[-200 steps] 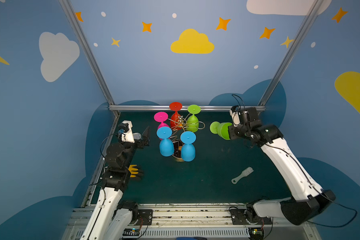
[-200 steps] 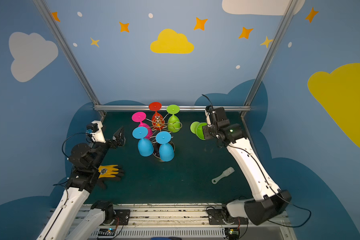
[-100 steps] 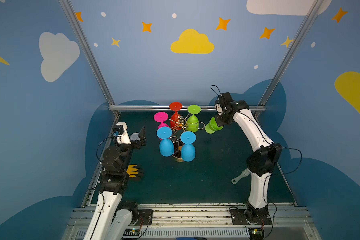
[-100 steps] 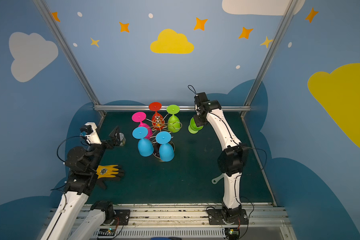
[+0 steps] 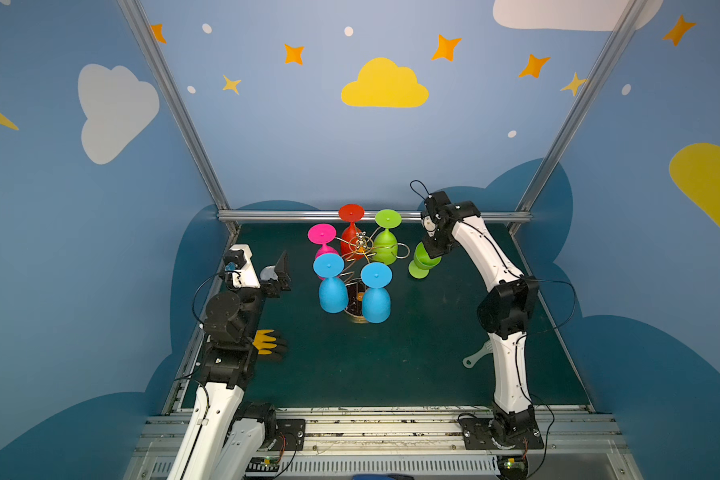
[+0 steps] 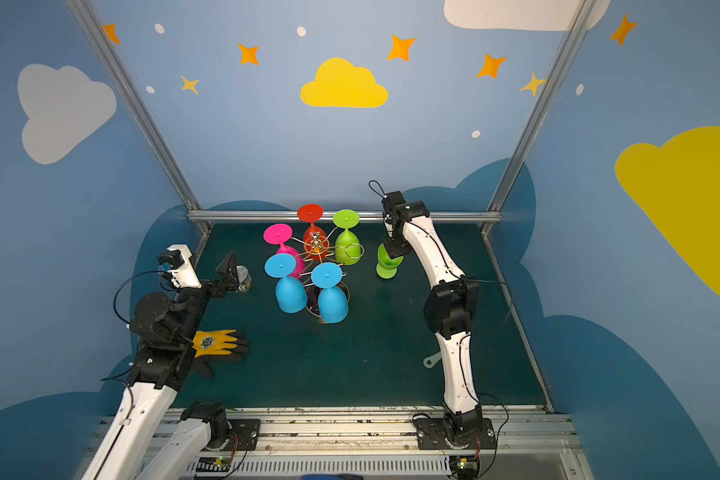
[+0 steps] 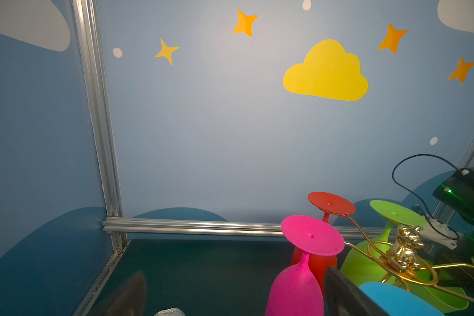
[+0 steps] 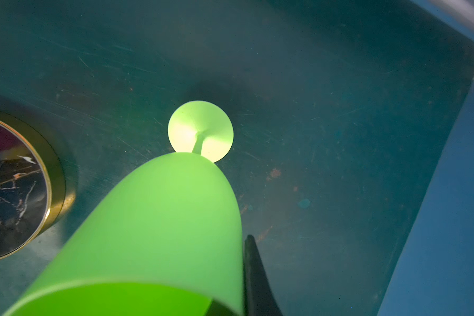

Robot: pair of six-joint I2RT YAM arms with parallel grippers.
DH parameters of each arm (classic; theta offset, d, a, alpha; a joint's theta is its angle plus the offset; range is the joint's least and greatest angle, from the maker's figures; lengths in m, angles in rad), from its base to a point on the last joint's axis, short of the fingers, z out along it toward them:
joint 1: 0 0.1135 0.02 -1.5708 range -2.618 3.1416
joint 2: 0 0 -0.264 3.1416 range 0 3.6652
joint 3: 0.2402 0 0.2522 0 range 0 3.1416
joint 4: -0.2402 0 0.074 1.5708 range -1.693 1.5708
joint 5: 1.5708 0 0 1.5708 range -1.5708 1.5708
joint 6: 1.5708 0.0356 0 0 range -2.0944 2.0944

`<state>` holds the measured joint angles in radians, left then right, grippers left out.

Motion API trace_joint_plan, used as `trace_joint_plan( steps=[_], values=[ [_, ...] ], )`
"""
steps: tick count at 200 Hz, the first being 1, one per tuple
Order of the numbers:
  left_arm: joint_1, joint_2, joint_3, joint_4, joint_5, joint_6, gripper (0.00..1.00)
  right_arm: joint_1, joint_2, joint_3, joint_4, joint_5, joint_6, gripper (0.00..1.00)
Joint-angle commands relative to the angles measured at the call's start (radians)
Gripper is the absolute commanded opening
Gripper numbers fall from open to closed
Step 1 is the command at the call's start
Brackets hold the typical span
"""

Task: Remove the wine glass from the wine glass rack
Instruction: 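Open the right gripper and lift it off the standing lime glass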

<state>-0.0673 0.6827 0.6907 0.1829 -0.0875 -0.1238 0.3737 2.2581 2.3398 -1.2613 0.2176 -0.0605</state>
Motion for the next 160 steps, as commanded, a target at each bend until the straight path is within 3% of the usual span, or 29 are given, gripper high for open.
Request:
trace_joint_plan(
  steps=[1,82,125,160],
  values=[
    [0.003,-0.004,-0.007,0.007,-0.017,-0.010,0.99,-0.006,0.019,0.040,-0.024,-0.034,-0.005,0.00],
    [0.008,0.002,-0.004,0.006,-0.014,-0.017,0.99,-0.038,-0.020,0.055,0.013,-0.178,0.023,0.36],
    [0.011,-0.005,-0.004,0.004,-0.016,-0.020,0.99,-0.070,-0.109,0.033,0.077,-0.281,0.067,0.40],
    [0.011,0.000,-0.008,0.006,-0.022,-0.025,0.99,-0.106,-0.226,-0.084,0.201,-0.410,0.146,0.42]
  ],
)
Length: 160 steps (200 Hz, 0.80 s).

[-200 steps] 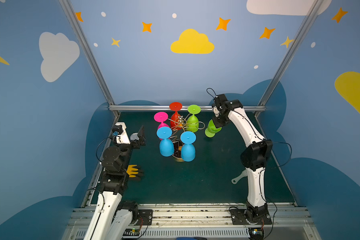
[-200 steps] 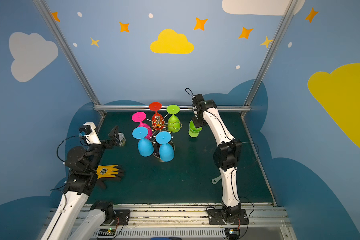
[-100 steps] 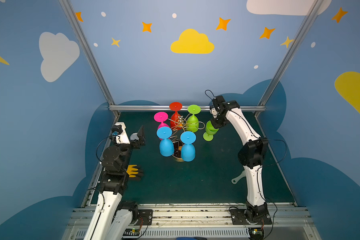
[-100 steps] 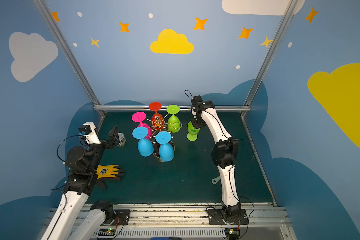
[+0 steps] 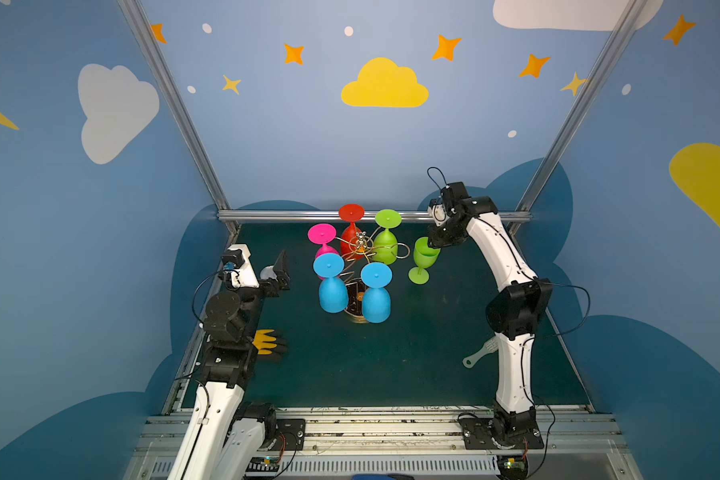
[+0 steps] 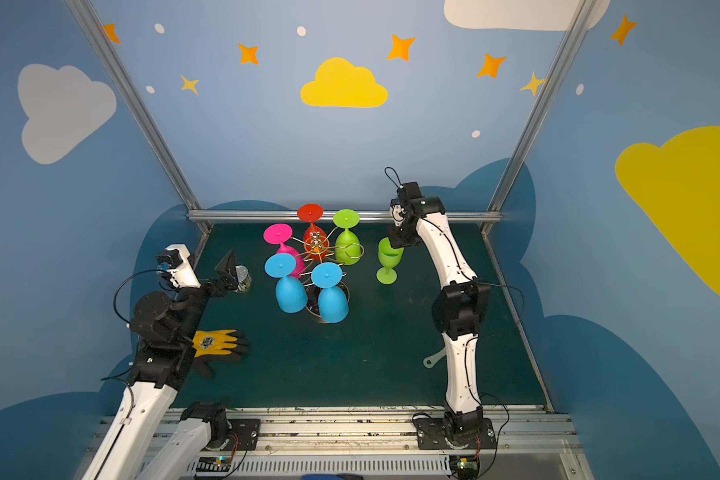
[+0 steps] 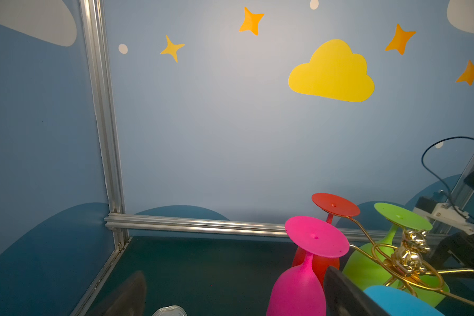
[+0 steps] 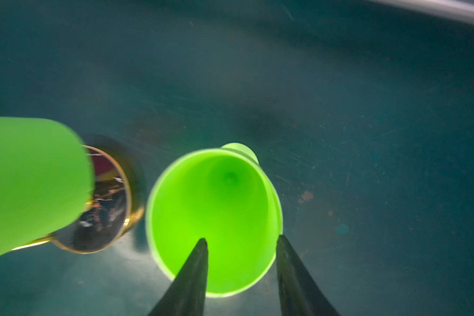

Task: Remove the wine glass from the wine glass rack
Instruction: 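Move the right gripper toward the foot of the nearer light blue glass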

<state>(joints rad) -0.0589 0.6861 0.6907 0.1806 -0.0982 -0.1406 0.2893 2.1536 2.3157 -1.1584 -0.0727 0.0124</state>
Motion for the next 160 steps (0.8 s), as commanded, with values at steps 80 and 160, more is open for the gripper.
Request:
trace_joint_plan(
  steps=[80,160],
  values=[
    [0.005,0.017,-0.013,0.010,-0.027,-0.010,0.99,-0.045,-0.824,-0.923,0.719,-0.355,0.267,0.42],
    [0.009,0.026,-0.014,0.008,-0.036,-0.004,0.99,0.046,-1.202,-1.356,0.950,-0.398,0.481,0.51]
  ],
)
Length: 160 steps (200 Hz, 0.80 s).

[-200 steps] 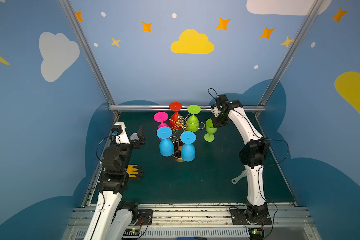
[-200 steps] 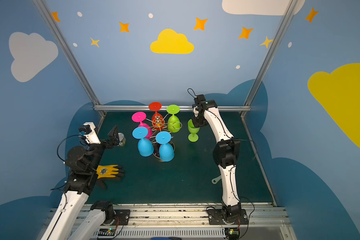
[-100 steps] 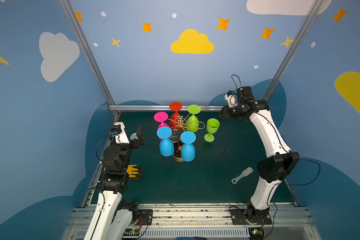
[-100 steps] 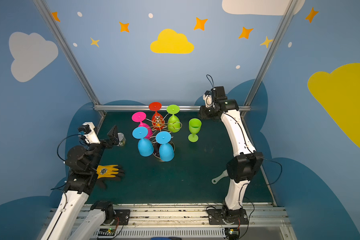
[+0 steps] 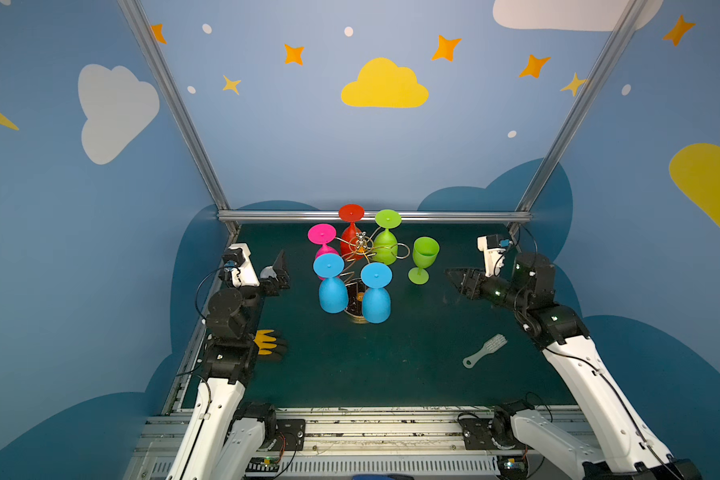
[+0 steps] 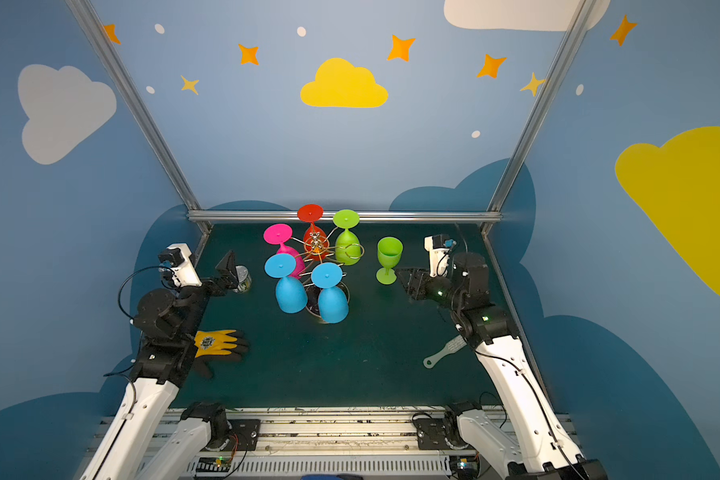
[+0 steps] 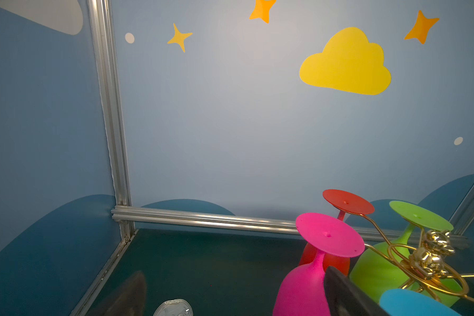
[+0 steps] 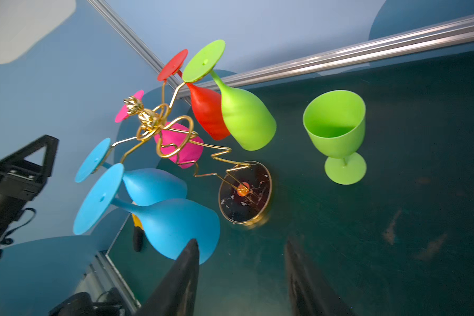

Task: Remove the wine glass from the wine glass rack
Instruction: 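Move the right gripper toward the foot of the nearer light blue glass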

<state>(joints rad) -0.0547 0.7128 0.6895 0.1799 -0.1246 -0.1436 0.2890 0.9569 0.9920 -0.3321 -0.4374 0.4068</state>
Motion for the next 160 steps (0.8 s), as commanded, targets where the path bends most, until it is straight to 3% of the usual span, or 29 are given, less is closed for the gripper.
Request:
trace_joint_plan(
  steps=[1,80,160],
  values=[
    [0.005,0.000,-0.013,0.009,-0.010,-0.002,0.99,0.050,-0.004,-0.033,0.125,-0.033,0.090,0.51],
    [0.007,0.002,-0.015,0.010,-0.005,-0.013,0.99,0.289,0.169,0.079,0.209,0.017,0.180,0.52],
    [0.016,-0.006,-0.016,0.016,0.022,-0.041,0.99,0.394,0.247,0.153,0.214,0.075,0.199,0.53]
  ],
)
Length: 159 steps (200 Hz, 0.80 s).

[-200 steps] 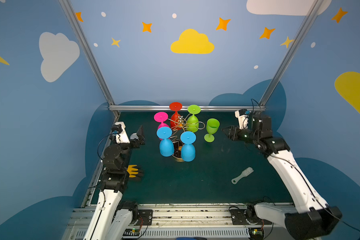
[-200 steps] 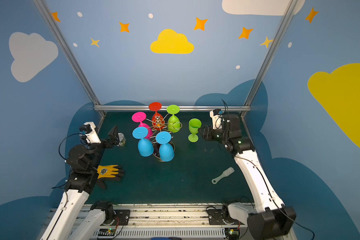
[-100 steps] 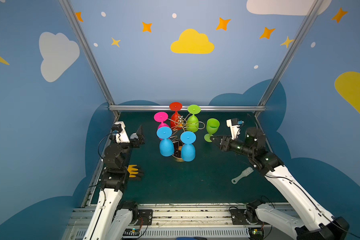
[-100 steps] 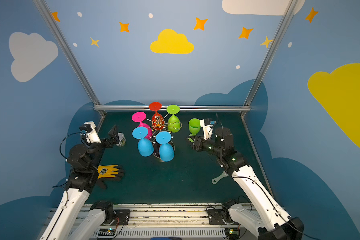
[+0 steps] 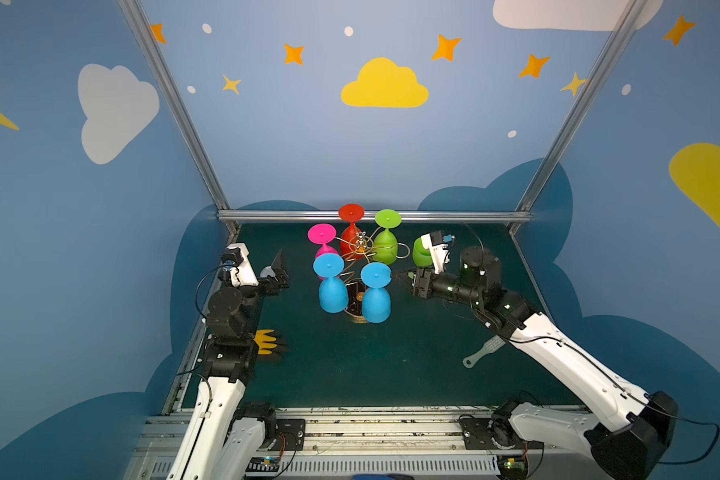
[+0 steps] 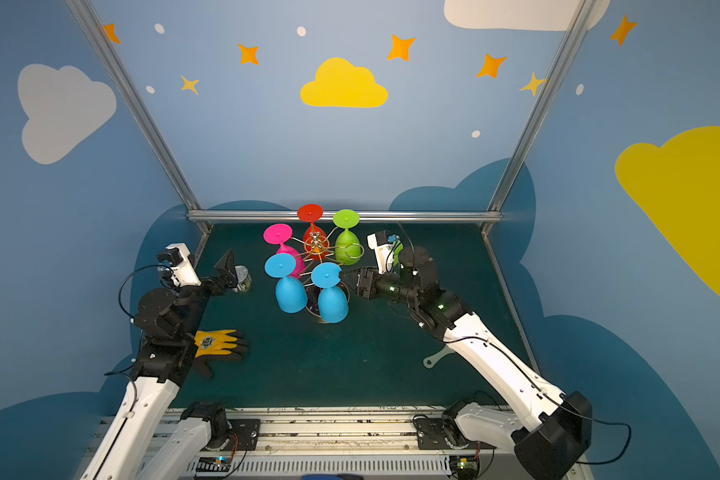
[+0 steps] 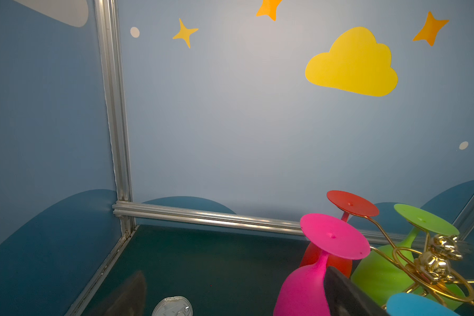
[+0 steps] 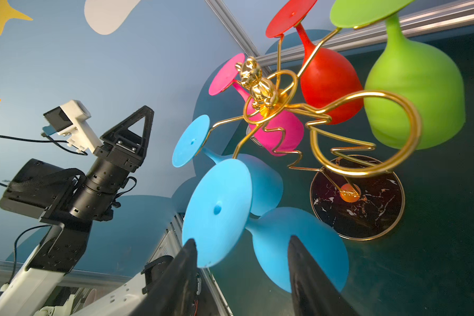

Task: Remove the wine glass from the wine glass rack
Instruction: 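Move the right gripper toward the foot of the nearer light blue glass, then position the open right gripper around the light blue glass foot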

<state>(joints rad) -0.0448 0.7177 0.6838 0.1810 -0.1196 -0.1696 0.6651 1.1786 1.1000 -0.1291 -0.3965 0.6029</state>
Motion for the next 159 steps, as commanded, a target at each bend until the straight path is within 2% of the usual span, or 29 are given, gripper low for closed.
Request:
trace_joint_plan(
  steps=[1,42,71,132,159],
  values=[
    [0.006,-0.012,-0.010,0.015,0.017,-0.015,0.99,0.019,0.026,0.046,0.011,0.035,0.003,0.53],
    [0.010,-0.015,-0.012,0.021,0.017,-0.024,0.99,0.035,0.079,0.072,0.009,0.017,0.018,0.52],
    [0.011,-0.014,-0.012,0.021,0.020,-0.025,0.99,0.044,0.102,0.085,-0.004,0.009,0.024,0.47],
    [0.014,-0.015,-0.012,0.021,0.018,-0.026,0.99,0.044,0.081,0.085,-0.002,0.020,0.041,0.19],
    [0.016,-0.015,-0.012,0.021,0.020,-0.028,1.00,0.044,0.077,0.080,0.018,0.009,0.057,0.12]
  ],
)
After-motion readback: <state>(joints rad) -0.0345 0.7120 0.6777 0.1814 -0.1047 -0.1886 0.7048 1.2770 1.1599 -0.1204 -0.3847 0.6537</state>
